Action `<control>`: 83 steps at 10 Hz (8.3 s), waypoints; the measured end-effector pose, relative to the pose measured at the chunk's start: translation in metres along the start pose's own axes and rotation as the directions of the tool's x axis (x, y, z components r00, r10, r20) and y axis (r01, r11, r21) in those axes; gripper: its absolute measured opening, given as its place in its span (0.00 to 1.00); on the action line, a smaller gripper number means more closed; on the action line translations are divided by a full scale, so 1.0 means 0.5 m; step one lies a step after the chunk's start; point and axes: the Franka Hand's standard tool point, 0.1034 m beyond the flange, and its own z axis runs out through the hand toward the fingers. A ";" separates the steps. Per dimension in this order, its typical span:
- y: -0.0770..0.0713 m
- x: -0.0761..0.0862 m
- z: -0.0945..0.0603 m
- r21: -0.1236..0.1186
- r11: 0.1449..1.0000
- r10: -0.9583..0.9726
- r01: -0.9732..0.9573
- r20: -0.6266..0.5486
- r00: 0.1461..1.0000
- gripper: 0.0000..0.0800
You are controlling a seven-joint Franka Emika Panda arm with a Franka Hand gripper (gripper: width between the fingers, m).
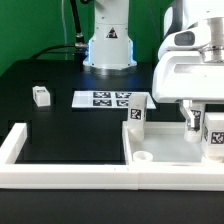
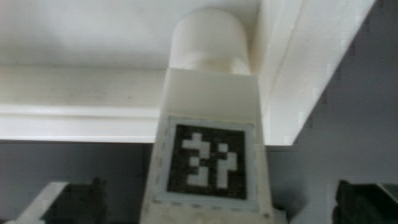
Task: Assemble square table
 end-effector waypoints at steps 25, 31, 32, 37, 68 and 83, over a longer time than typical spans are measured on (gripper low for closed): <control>0.038 0.009 0.013 -0.187 0.865 0.494 -0.466 0.482 0.723 0.36; -0.001 0.013 0.022 -0.480 0.101 0.986 -0.871 0.164 0.024 0.36; 0.000 0.013 0.022 -0.487 0.052 0.990 -0.872 0.138 -0.018 0.36; -0.012 -0.002 0.017 -0.432 0.425 0.903 -0.796 0.270 0.335 0.70; 0.037 0.008 0.027 -0.478 0.002 0.989 -0.878 0.133 -0.070 0.81; -0.021 0.012 0.021 -0.070 0.961 0.265 -0.266 0.500 0.824 0.81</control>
Offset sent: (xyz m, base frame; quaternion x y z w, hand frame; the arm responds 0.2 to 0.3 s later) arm 0.0000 0.0000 0.0000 0.0000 0.0000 0.0000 1.0000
